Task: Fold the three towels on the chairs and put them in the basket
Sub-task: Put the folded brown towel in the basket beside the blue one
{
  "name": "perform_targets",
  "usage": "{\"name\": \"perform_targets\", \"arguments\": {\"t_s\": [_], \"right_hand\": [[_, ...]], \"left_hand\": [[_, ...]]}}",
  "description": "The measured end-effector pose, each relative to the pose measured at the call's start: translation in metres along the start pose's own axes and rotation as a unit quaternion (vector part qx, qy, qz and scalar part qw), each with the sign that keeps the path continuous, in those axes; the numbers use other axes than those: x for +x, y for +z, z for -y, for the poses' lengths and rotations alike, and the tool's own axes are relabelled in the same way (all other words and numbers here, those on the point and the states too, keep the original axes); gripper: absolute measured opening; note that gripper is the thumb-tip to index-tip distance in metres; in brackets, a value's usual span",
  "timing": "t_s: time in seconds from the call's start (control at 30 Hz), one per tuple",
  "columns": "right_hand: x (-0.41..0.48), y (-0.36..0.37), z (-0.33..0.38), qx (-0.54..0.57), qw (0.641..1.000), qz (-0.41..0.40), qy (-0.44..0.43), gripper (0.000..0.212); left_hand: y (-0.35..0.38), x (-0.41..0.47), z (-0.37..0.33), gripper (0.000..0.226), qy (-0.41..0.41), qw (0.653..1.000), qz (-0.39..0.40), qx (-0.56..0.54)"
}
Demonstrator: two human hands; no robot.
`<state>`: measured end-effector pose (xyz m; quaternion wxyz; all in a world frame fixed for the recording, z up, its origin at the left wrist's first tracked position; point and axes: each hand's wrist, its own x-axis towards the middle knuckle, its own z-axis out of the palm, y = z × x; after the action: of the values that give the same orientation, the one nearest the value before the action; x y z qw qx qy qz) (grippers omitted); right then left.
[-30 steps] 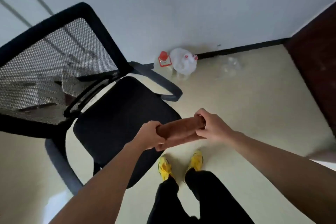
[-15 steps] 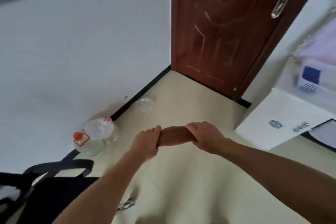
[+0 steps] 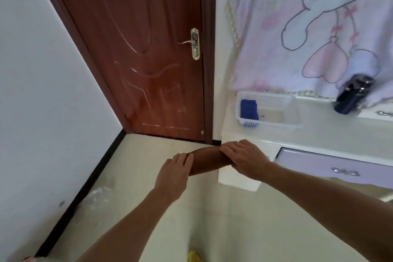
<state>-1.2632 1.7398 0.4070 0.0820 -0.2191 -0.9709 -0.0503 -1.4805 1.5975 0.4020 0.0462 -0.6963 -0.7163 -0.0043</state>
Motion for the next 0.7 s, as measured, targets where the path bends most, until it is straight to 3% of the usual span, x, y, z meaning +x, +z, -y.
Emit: {"name": "perform_targets", "arguments": {"t_s": [0.4, 0.57, 0.7], "right_hand": [[0.036, 0.016, -0.197, -0.045, 0.986, 0.004, 0.16, 0.051], [0.021, 0.014, -0.258, -0.037, 0.981, -0.009, 0.189, 0.057], [0.013, 0.029, -0.32, -0.035, 0.981, 0.002, 0.191, 0.054]], "left_hand": [[0.022, 0.261, -0.023, 0.07, 0.168, 0.984, -0.02, -0.053], [0.031, 0.323, -0.064, 0.071, 0.205, 0.976, -0.013, -0.067], [0.051, 0.366, -0.103, 0.07, 0.182, 0.978, 0.0, -0.105]]}}
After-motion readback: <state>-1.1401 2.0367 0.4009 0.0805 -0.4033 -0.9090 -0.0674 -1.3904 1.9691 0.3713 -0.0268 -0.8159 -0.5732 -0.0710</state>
